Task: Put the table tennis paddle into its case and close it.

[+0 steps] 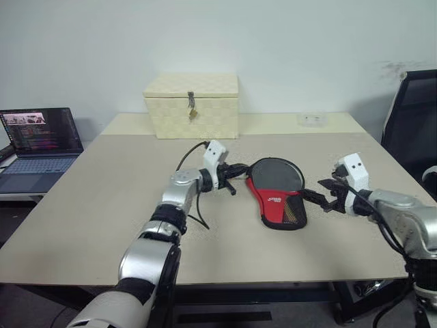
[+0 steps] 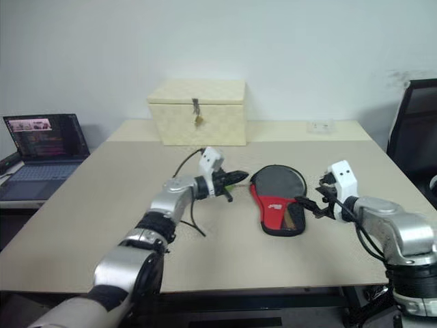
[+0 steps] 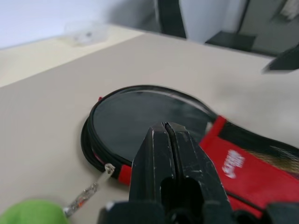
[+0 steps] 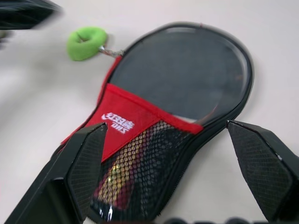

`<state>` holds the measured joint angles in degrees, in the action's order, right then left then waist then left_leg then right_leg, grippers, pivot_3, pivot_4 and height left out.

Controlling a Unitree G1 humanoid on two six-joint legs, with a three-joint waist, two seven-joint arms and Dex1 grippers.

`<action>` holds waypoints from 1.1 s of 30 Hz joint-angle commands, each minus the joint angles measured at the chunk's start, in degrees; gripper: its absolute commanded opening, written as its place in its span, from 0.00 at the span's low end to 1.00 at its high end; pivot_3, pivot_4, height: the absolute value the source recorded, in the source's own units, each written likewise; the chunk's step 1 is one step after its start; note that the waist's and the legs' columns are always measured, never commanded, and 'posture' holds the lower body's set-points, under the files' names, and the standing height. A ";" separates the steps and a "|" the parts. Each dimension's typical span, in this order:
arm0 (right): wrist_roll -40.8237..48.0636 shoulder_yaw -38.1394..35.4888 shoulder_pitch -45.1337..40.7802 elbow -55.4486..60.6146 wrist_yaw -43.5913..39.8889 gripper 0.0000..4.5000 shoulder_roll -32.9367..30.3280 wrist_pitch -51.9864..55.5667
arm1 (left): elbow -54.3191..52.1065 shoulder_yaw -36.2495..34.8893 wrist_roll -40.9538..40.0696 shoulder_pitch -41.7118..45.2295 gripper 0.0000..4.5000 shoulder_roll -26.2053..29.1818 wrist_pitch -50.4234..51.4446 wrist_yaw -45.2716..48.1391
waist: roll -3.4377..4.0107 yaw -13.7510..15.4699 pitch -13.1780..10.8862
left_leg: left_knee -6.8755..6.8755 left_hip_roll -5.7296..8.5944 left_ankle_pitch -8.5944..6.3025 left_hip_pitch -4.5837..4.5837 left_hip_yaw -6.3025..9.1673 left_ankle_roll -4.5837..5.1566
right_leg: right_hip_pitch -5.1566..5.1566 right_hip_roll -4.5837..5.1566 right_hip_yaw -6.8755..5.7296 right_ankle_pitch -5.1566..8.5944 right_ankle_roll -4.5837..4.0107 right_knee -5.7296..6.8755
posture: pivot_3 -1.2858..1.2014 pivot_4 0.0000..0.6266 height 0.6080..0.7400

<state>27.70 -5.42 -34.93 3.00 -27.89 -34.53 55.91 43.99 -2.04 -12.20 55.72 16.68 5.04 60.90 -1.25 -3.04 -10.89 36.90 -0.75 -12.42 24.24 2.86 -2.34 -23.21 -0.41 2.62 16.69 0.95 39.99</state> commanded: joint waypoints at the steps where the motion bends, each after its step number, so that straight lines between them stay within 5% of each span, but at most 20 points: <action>1: -4.86 0.48 -4.43 -10.53 3.88 1.00 3.01 -5.43 | -15.79 -1.76 -5.07 -5.44 0.01 5.32 7.32 4.20 | 0.00 -0.17 0.00 | 0.00 -0.07 0.01 0.00 0.03 -0.02 | 0.00 0.02 -0.01 0.01 -0.02 0.02 | 0.52 0.24 1.00; 11: -14.12 5.13 -11.58 -32.68 0.23 1.00 4.96 -17.25 | -32.82 -4.69 -9.16 -14.79 0.01 12.19 17.11 -1.06 | 0.00 1.05 0.00 | 0.05 -0.03 0.01 -0.01 0.04 0.00 | 0.05 0.18 -0.07 0.01 -0.01 0.02 | 0.52 0.24 1.00; 33: -17.72 7.22 -11.69 -39.47 -9.08 1.00 3.65 -16.02 | -37.41 -3.84 -12.05 -15.88 0.01 13.92 19.97 -3.51 | -0.01 1.13 0.02 | 0.07 -0.03 0.01 -0.09 0.03 0.00 | 0.12 0.15 -0.08 0.01 -0.02 0.04 | 0.52 0.24 1.00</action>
<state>11.48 0.39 -46.72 -34.84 -36.32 -31.19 39.54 8.90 -5.34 -22.92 38.59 29.89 25.57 57.05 -1.26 -1.91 -10.87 36.96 -0.78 -12.41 24.13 2.89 -2.34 -23.06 -0.26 2.55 16.71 0.93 40.03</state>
